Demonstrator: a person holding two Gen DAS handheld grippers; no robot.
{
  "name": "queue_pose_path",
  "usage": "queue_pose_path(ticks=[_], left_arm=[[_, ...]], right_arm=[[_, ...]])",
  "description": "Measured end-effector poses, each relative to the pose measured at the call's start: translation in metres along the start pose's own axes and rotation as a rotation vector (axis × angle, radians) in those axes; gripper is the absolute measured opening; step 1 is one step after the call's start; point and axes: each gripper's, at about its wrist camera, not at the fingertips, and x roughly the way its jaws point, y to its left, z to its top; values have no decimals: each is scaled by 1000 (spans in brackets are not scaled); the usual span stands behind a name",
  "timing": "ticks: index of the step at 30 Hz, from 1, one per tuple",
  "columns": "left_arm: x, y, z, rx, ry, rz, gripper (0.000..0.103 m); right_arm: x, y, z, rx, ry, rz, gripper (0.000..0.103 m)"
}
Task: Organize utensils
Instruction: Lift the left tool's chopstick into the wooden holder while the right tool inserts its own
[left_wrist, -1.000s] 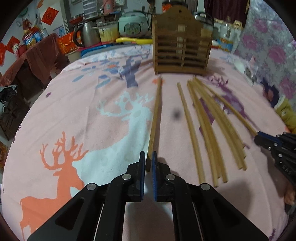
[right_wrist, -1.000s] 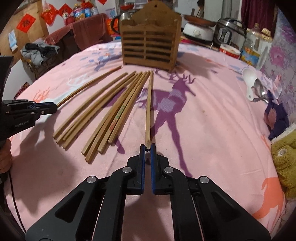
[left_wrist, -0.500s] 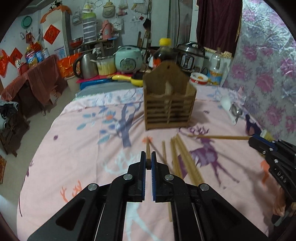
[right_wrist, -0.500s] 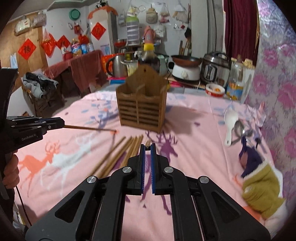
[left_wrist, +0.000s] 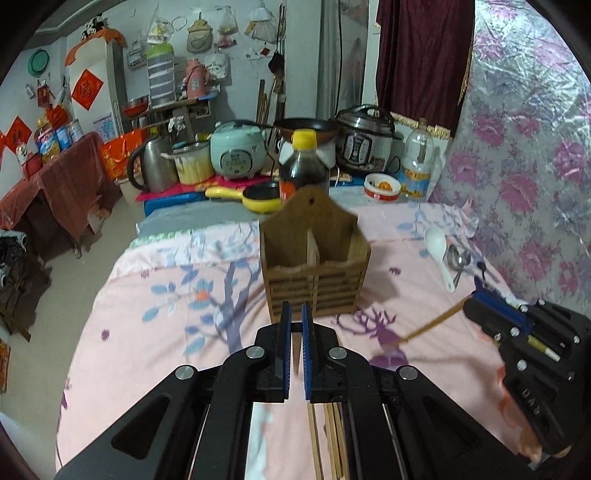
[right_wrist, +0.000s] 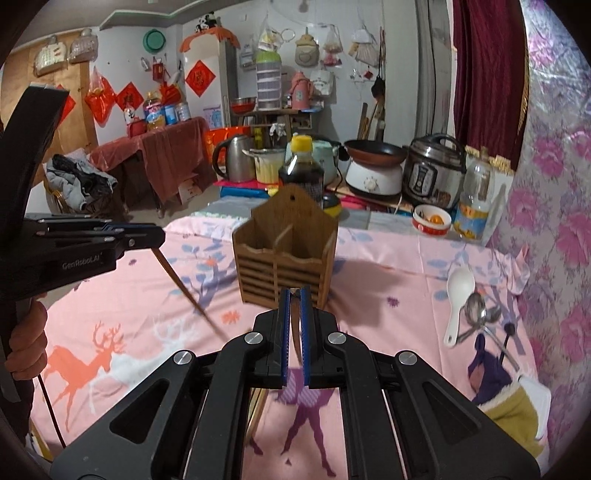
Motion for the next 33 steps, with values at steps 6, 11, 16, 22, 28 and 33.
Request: queue_pose_path(ticks=[6,11,16,22,28,33], left_arm=[[-20,-1,47,6,-82,10,6],[-38,-3,94,-20,-221,12,6],[-19,-6,108,-42,-309,47,6],[44,12,102,-117,-250,22,6],[65,31,70,-140,-166,56,65],[44,36,43,-135,-204,123,82]], right_arm=[[-2,1,36,-15,-57,-7,6],[-6,3,80,8,-162,-4,6],[5,3,108,60,-291,-16,6],[72,-7,97,112,-215,-26,7],[98,-30,69,182,-79,14,18],[68,-33,55,207,-109,5,33]])
